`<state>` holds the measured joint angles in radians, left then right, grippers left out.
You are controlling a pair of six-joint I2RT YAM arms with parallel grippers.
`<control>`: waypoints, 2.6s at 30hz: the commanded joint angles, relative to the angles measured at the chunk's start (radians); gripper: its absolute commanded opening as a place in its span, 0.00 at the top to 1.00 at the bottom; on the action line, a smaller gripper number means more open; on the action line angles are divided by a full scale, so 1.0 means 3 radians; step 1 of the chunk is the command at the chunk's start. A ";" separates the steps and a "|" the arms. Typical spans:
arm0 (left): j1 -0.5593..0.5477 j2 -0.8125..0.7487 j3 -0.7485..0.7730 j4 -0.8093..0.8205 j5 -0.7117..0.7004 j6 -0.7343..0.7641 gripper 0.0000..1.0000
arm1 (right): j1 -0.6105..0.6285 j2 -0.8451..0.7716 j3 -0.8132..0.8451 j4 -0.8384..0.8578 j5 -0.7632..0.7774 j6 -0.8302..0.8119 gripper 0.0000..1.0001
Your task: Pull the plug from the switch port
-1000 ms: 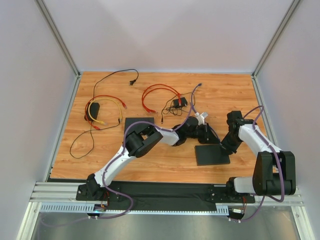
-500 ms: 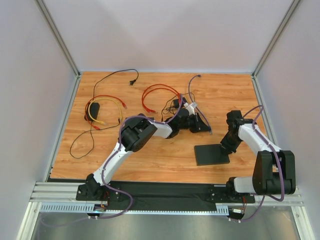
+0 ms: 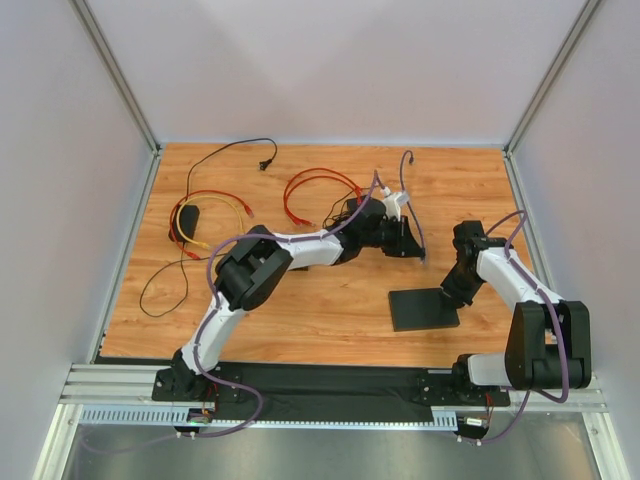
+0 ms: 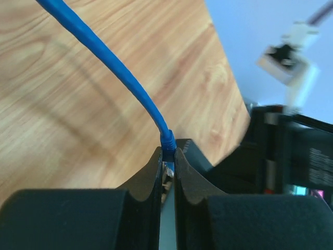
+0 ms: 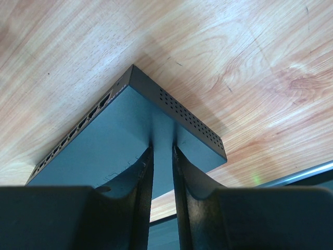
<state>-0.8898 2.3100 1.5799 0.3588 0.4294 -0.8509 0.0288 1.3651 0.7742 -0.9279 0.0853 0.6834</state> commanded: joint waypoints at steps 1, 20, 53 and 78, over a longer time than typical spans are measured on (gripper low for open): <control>0.0067 -0.0423 0.0123 -0.0316 0.0215 0.0494 1.00 | 0.0016 0.0159 -0.0223 0.0204 0.0058 0.0002 0.78; 0.1615 -0.1155 -0.0997 -0.0362 0.0471 0.0495 1.00 | 0.0088 0.0118 -0.0208 0.0209 0.0079 -0.0013 0.77; 0.1509 -0.1978 -0.1677 -0.0383 -0.0399 0.0642 0.69 | 0.0089 -0.0485 0.0012 -0.0629 0.0518 0.0477 0.84; 0.0036 0.0307 0.1427 -0.3108 -0.0347 0.1517 0.89 | -0.0229 -0.0164 -0.0525 0.0336 -0.0182 0.0693 0.99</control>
<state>-0.8890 2.4107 1.9842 -0.5194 0.3252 -0.4217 -0.0372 1.2709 0.5892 -0.9722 0.0669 0.8593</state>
